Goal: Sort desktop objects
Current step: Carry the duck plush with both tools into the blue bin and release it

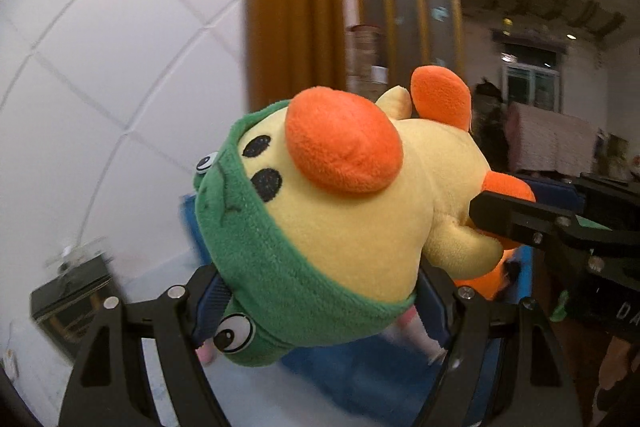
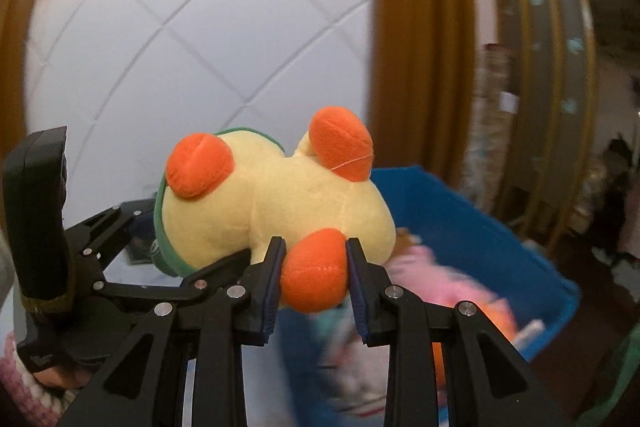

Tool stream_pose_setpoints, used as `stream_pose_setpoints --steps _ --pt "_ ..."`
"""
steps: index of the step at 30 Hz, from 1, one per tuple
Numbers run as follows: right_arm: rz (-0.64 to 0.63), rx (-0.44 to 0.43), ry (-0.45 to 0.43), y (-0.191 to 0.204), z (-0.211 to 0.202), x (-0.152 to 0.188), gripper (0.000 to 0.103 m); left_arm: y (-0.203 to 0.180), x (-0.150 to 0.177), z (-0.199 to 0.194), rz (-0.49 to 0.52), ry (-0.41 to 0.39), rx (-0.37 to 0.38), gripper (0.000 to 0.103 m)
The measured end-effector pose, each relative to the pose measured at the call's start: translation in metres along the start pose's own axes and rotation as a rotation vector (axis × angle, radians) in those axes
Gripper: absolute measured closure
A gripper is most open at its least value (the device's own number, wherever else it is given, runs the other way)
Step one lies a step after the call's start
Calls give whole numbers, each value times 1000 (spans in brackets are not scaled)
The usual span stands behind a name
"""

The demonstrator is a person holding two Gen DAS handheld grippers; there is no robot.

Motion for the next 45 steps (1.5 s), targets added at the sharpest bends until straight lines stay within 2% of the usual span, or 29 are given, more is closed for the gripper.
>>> stream_pose_setpoints --steps 2,7,12,14,16,19,22,23,24,27,29,35,45 --pt "15 50 2 -35 3 -2 72 -26 -9 23 22 22 28 24" --pt "81 104 35 -114 17 1 72 -76 -13 93 74 120 68 24" --pt "161 97 129 -182 58 21 69 -102 -2 158 115 290 48 19" --pt "203 73 184 -200 81 36 68 -105 4 173 161 325 24 17" --pt "225 72 210 -208 84 46 65 -108 11 185 215 358 -10 15" --pt "264 57 239 -220 100 62 58 -111 21 185 251 365 -36 11" --pt "280 58 243 -225 103 69 33 -115 21 188 267 369 -51 8" --pt "286 58 245 -228 105 71 18 -119 22 187 278 369 -58 8" --pt "294 60 249 -231 107 73 11 -121 21 193 284 370 -63 8" --pt "307 61 245 -243 116 74 8 -120 21 198 288 372 -73 8" --pt "321 63 240 -247 115 72 0 -116 18 200 289 362 -87 8" --pt "323 44 214 -253 106 62 0 -105 -1 191 265 315 -113 7" --pt "272 6 203 -237 102 58 0 -91 1 171 241 293 -145 7"
Point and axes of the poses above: each gripper's, at about its wrist camera, not at the fingertips, and z roughly the way its jaws point, y to its left, x to its underside, the point moved 4 cm from there along z, roughly the way its jaws point, and after that the axes turned 15 degrees about -y, right-handed, at the moved point
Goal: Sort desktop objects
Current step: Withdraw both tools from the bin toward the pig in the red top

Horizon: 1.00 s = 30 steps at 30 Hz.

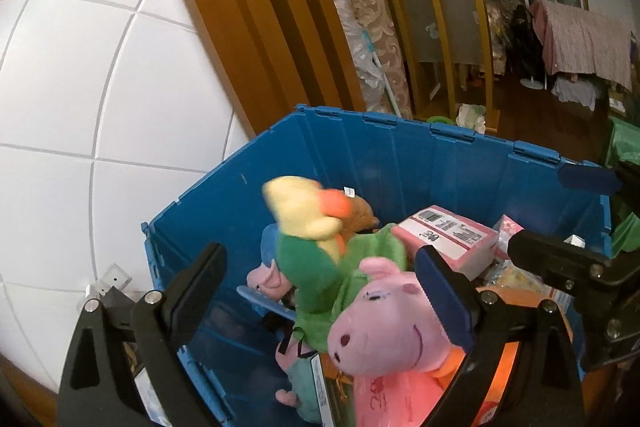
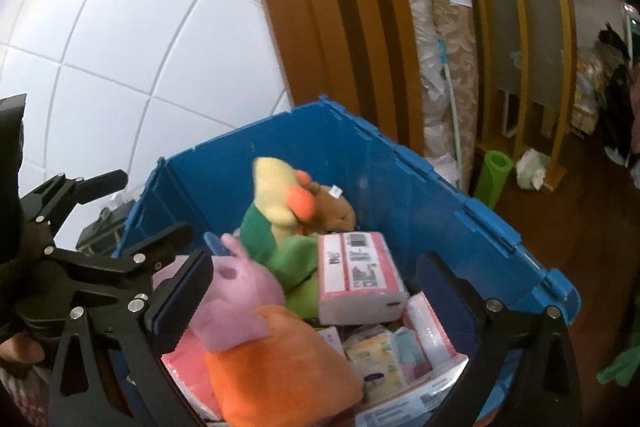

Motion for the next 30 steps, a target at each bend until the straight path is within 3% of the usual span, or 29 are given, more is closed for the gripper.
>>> stream_pose_setpoints --steps 6,13,17,20,24,30 --pt "4 -8 -23 7 -9 1 0 15 6 -22 -51 -40 -29 7" --pt "-18 -56 -64 41 -41 0 0 60 32 -76 -183 -137 -105 5" --pt "-46 -121 -103 82 -66 -2 0 102 73 -105 -290 -147 -115 5" --pt "-77 -172 -132 119 -82 -3 0 146 112 -131 -337 -163 -208 5" --pt "-134 -220 -165 183 -97 5 0 204 164 -154 -363 -122 -325 5" --pt "-136 -283 -168 278 -86 28 0 288 244 -190 -430 -45 -420 5"
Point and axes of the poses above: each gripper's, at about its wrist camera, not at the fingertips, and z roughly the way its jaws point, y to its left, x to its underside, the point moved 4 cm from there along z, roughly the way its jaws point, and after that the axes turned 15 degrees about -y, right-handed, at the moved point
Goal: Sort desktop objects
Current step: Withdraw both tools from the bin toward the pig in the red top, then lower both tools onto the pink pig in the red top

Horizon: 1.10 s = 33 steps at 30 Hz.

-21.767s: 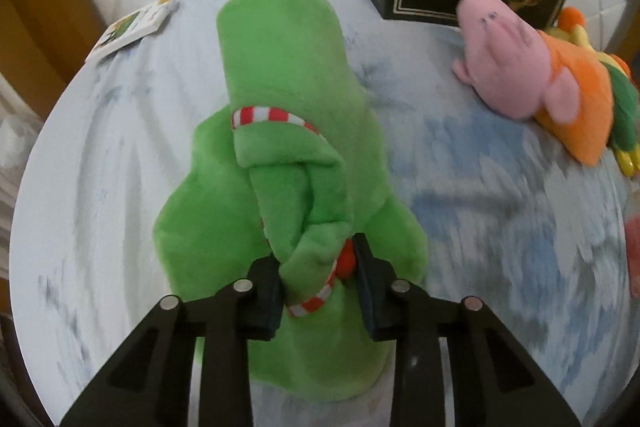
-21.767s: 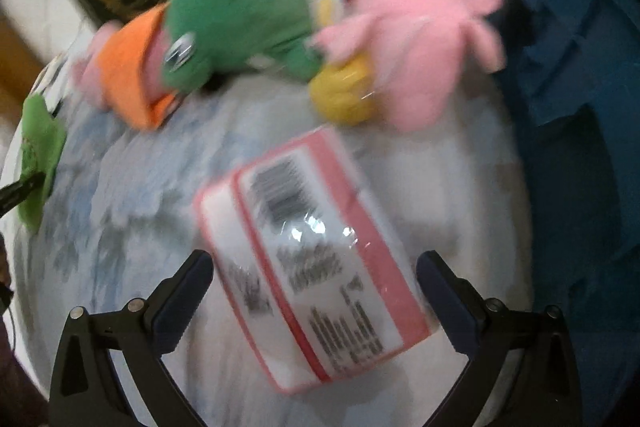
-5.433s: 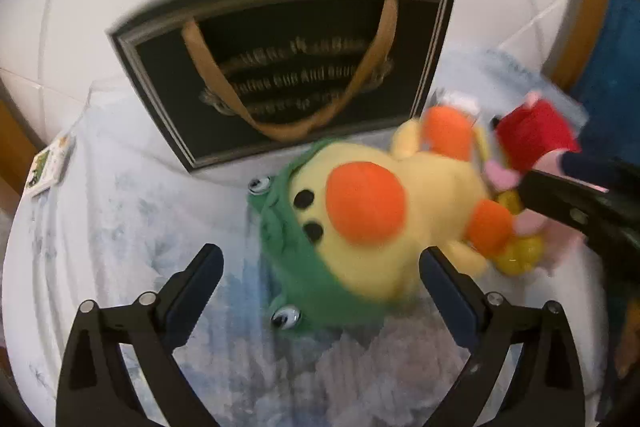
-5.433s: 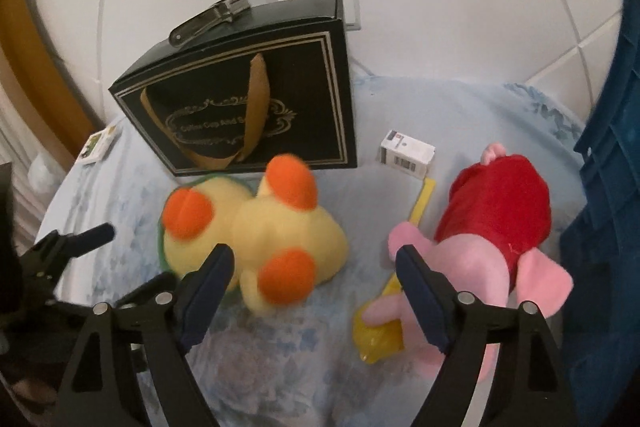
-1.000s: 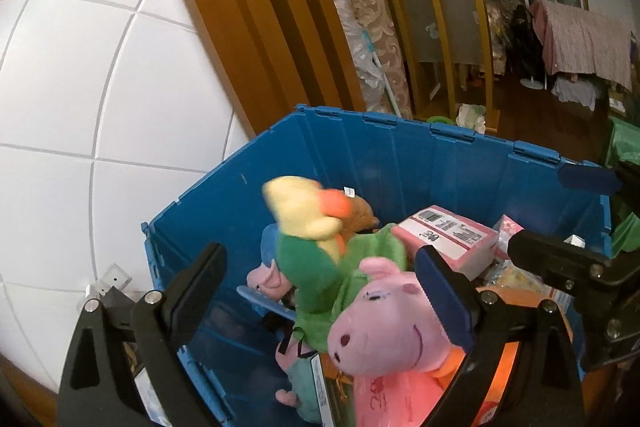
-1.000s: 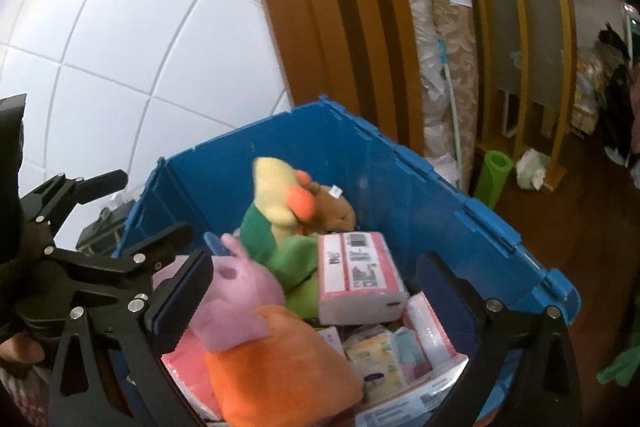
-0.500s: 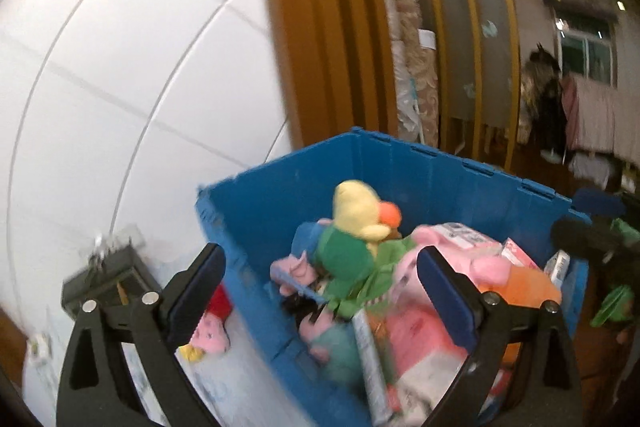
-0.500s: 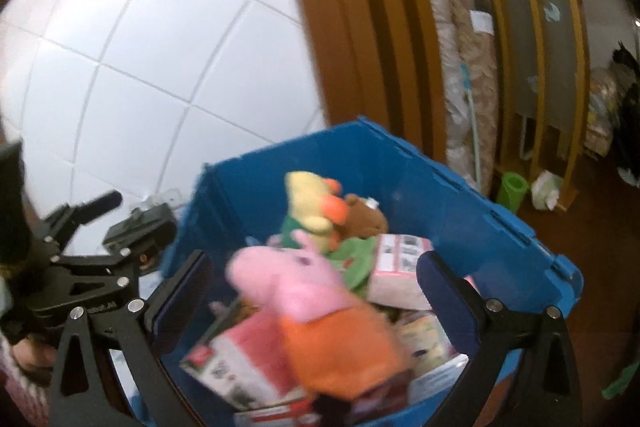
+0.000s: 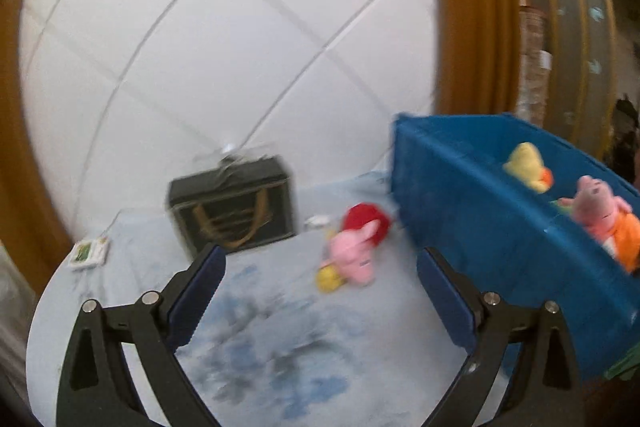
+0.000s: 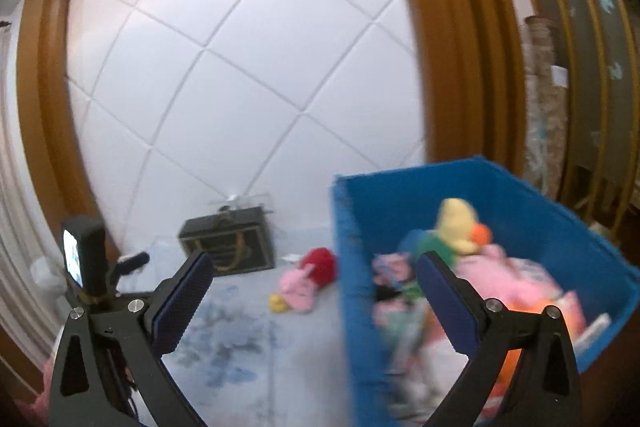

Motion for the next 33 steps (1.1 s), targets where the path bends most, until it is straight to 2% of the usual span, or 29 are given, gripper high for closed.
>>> stream_pose_setpoints --steps 3,6,11,16,22,26,30,33 --pt "15 -24 -4 40 22 11 0 46 18 3 -2 31 -47 5" --pt "52 -57 -8 72 44 25 0 76 32 16 5 64 -67 5" --pt "50 -38 97 103 96 61 0 105 53 47 -25 116 -63 5" --pt "87 -22 204 109 165 108 0 112 72 97 -42 182 -36 5" --pt "123 18 379 92 257 186 0 102 120 187 -47 303 12 5" --pt "149 86 494 64 314 242 0 71 159 248 -2 387 98 5" --pt "183 80 556 44 364 284 0 35 190 296 28 439 187 5" --pt "205 96 570 29 393 301 0 14 207 328 37 465 236 5"
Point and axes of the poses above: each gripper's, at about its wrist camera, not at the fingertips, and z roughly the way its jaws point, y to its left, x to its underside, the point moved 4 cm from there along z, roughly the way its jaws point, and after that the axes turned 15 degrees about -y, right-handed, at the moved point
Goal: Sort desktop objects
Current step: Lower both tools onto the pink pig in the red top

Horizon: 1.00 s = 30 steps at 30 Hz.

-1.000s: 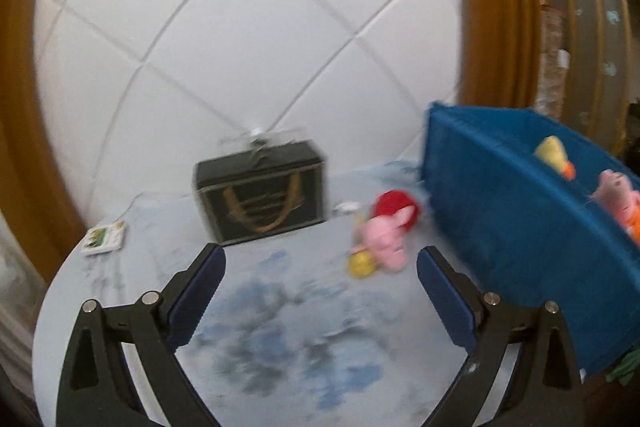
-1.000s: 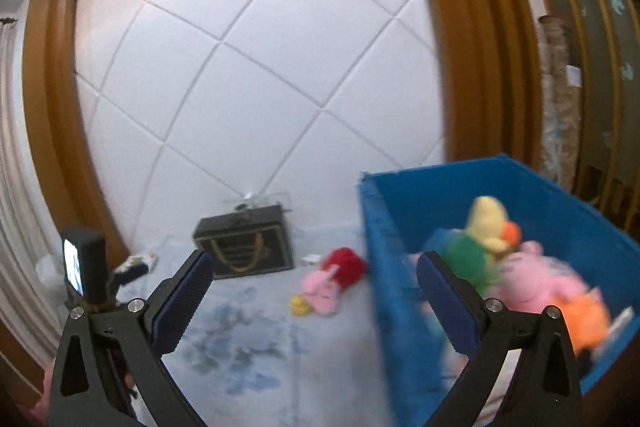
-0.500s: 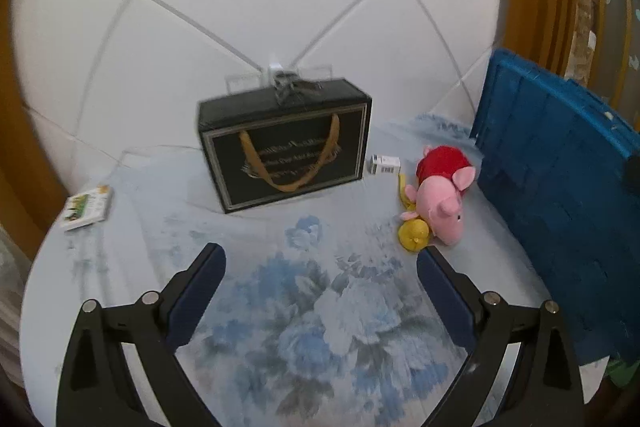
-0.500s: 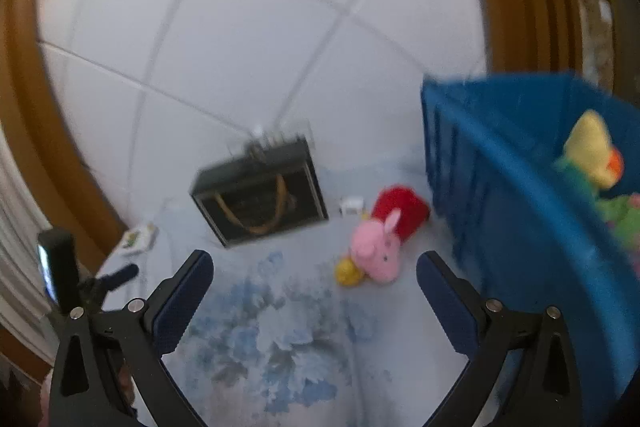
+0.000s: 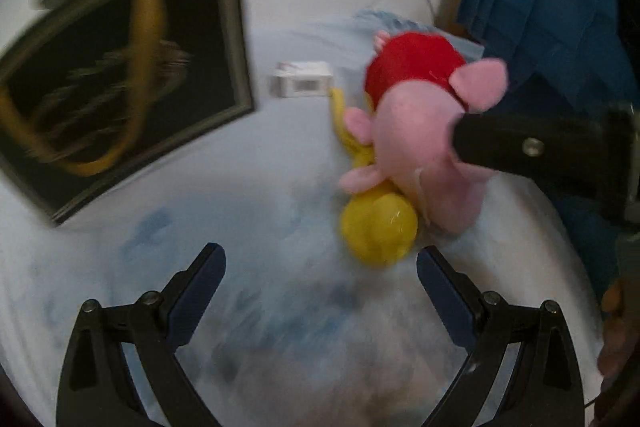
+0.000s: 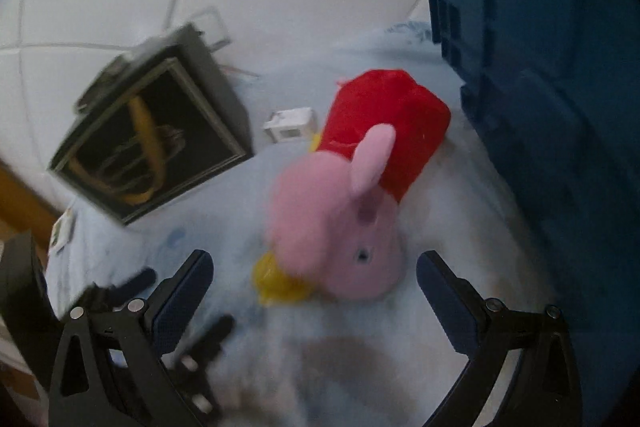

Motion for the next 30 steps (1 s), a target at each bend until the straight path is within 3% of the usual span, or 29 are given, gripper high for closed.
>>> stream_pose_setpoints --steps 4,7,9,12,17,20,22,24,30 --pt "40 7 62 -18 41 4 0 2 -1 36 8 23 -18 4" --pt "67 -66 99 -20 63 7 0 27 -3 36 29 4 -140 4" --pt "30 -103 133 -8 76 14 10 56 -2 29 17 14 -235 5" --pt "-45 -81 136 16 73 20 17 101 1 1 -10 4 -344 5" --pt "80 -268 236 77 51 58 17 152 11 -69 -66 -29 -475 5" --pt "181 -393 291 119 38 87 9 171 26 -112 -102 -30 -544 5" --pt "192 -447 324 143 30 102 8 180 37 -128 -136 -18 -562 5" --pt "143 -437 309 151 18 104 7 183 46 -141 -186 -10 -560 5" --pt "-53 -294 181 118 -26 78 5 138 53 -141 -360 -30 -393 5"
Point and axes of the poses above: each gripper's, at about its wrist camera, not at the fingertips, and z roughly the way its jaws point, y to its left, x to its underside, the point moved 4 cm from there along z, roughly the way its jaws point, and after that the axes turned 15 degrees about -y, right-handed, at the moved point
